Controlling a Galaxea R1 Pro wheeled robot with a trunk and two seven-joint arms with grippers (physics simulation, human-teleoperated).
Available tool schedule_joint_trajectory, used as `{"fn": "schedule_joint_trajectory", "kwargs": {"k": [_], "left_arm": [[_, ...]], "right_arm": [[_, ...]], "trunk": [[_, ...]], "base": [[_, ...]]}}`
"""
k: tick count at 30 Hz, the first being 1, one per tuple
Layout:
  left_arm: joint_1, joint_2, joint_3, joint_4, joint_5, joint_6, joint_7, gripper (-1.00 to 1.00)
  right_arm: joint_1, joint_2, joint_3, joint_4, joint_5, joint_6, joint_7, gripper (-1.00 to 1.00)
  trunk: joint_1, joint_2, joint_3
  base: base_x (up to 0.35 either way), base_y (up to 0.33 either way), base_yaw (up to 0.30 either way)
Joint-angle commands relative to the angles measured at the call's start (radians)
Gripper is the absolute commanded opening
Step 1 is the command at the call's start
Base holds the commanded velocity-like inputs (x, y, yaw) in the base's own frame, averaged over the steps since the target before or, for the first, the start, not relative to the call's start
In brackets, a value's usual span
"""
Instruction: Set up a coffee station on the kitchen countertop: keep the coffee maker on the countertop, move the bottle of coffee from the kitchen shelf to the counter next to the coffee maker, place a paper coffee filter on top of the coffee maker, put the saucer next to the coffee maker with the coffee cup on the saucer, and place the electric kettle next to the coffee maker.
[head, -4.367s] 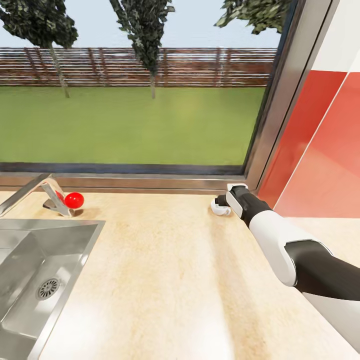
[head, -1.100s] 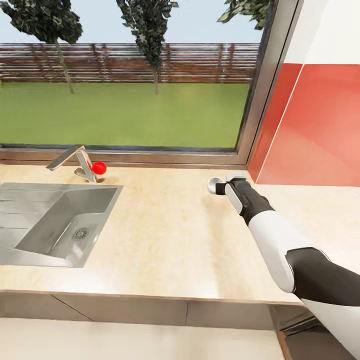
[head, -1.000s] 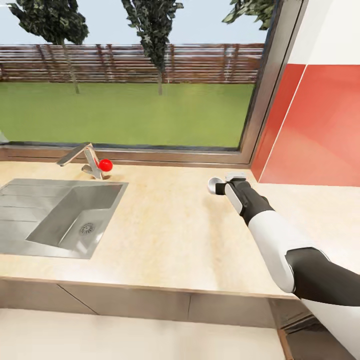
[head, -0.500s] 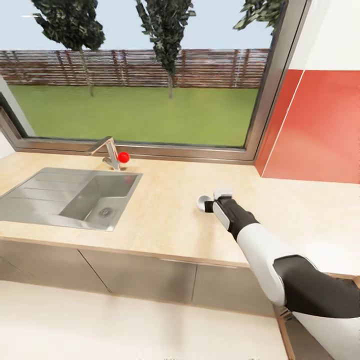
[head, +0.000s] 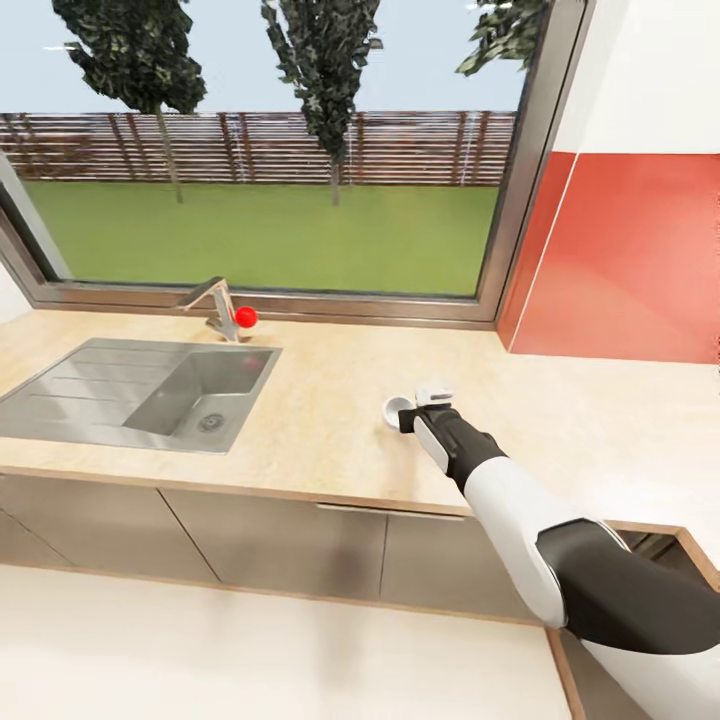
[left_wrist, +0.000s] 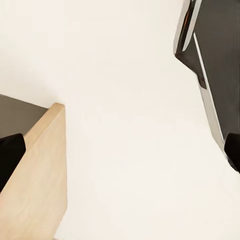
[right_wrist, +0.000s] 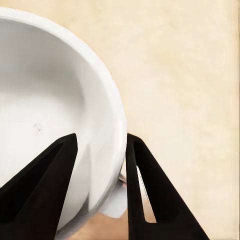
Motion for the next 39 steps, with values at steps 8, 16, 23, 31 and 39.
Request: {"fn": "schedule_joint_trajectory", "kwargs": {"k": [8,16,23,31,39], "left_arm": [[0.001,0.001,0.01,-0.003,-0.01,0.0,0.001,1.0],[0.001,0.0,0.01,-0.003,-0.01,-0.002,0.001,1.0],[0.001,0.001,0.01,-0.003,-0.01,-0.003,0.001,1.0],[0.002,0.001,0.01,-0.003,-0.01,-0.003,0.001,1.0],[0.002,0.001,0.011,-0.003,-0.01,-0.003,0.0,1.0]], "right_arm": [[0.0,0.0,0.007,-0.004,-0.011,0.002,-0.008,-1.0],[0.0,0.0,0.007,-0.005,-0.012,0.003,-0.008,-1.0],[0.0,0.0,0.009,-0.004,-0.012,0.004,-0.008,-1.0],[0.0,0.0,0.01,-0.006,-0.012,0.004,-0.008,-1.0],[0.0,0.0,0.009,-0.005,-0.012,0.002,-0.008,-1.0]], "trunk": [[0.0,-0.001,0.012],[0.0,-0.001,0.025],[0.0,-0.001,0.035],[0.0,-0.001,0.042],[0.0,-0.001,0.047]], "base": [[-0.003,0.0,-0.066],[0.0,0.0,-0.065],[0.0,0.0,0.048],[0.0,0.0,0.231],[0.0,0.0,0.266]]}}
